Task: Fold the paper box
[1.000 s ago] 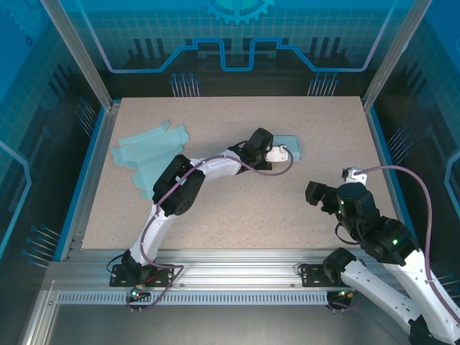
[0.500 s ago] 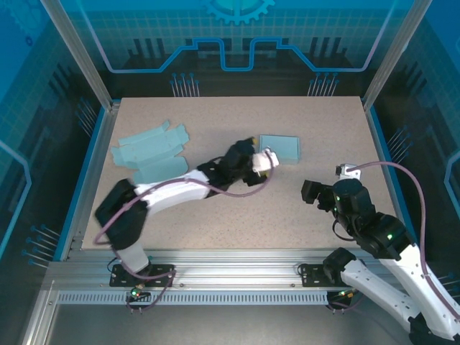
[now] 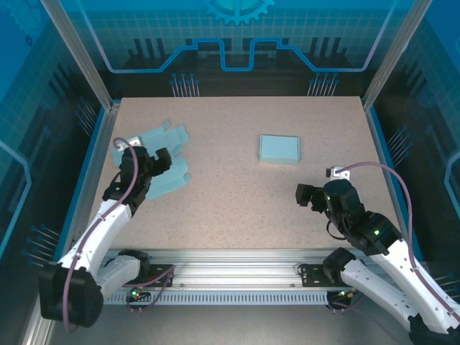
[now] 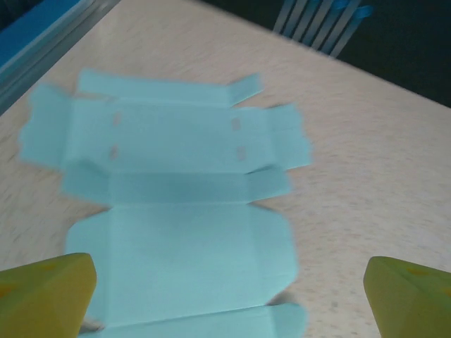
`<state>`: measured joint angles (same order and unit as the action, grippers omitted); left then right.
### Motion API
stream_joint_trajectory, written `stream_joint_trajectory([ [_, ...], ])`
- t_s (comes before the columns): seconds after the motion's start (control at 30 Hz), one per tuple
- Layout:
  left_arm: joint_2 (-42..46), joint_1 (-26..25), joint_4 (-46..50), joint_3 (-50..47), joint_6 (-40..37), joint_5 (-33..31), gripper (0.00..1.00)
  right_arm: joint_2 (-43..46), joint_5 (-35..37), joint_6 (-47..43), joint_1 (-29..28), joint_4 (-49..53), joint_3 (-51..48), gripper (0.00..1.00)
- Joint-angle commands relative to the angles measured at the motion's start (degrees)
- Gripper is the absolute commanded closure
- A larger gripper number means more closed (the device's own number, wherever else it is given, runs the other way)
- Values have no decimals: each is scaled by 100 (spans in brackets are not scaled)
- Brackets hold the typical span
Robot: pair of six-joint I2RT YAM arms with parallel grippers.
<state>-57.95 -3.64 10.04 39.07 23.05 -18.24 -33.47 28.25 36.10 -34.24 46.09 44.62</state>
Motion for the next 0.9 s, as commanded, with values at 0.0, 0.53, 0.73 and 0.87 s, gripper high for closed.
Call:
stream_joint_trajectory([
  [0.0,-222,797,240,-149,864,753,1,-53,-92,-33,-47,-120,-89,0],
  [0.53,-3446,2412,-915,774,1242,2445,7,-175,-139,73,-39,-158,-135,0],
  [0.73,-4192,2411,-1006,1284,1134,2633,25,-317,-250,84,-39,-204,-118,0],
  [0.87,-4501,2407,-953,1570,1132,2842,42,-428,-311,95,-30,-264,-101,0],
])
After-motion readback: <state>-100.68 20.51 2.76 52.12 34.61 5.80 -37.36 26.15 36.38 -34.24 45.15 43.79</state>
